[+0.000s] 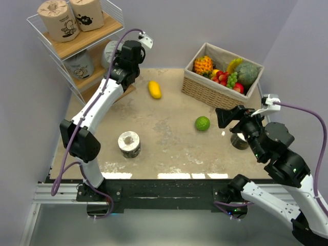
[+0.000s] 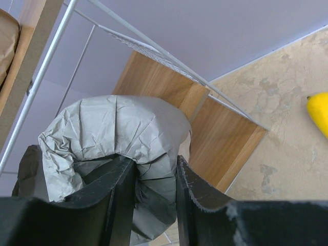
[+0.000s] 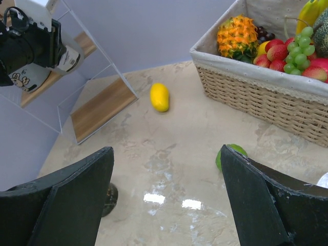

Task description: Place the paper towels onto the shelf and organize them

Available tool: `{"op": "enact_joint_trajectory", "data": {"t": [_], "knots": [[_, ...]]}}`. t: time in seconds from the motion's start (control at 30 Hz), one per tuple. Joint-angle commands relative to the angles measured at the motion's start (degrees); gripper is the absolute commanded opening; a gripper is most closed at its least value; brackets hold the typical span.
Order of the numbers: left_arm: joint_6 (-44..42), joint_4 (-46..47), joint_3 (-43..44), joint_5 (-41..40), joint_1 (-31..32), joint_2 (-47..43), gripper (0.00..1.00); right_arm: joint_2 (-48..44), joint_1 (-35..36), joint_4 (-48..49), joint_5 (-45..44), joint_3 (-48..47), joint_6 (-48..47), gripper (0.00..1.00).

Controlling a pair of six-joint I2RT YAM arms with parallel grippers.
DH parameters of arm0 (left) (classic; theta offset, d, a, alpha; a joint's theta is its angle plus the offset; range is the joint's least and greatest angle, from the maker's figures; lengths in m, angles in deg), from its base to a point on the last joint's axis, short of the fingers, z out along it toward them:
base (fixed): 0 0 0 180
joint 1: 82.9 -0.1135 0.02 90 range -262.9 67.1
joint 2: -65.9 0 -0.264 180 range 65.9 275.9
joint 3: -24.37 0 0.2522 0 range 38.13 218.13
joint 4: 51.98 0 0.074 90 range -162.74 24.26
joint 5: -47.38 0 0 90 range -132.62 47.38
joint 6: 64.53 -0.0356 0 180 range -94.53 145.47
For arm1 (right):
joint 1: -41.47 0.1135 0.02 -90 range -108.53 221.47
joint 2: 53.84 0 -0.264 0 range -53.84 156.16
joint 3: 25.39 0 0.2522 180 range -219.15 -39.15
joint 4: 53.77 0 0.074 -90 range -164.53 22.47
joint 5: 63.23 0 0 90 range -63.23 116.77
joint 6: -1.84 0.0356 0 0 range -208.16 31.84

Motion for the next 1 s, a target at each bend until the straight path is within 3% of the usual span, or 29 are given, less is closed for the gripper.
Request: {"op": "enact_joint_trajectory", "data": {"t": [0.0, 0.73, 0.97], "knots": [[-3.9, 6.3, 3.4, -0.5, -1.5, 0.9, 0.36, 0.5, 0.0, 2.2, 0.5, -2.3, 0.4, 0.88], [-9.6, 11.0, 5.3, -4.0, -3.8, 4.2, 0.37, 0.9, 0.0, 1.6, -0.4, -2.4, -0.4, 0.88], [-12.8, 13.3, 2.4, -6.8, -3.8, 3.0, 0.37, 1.9, 0.1, 2.1, -0.3, -2.7, -1.0, 0.88]]}}
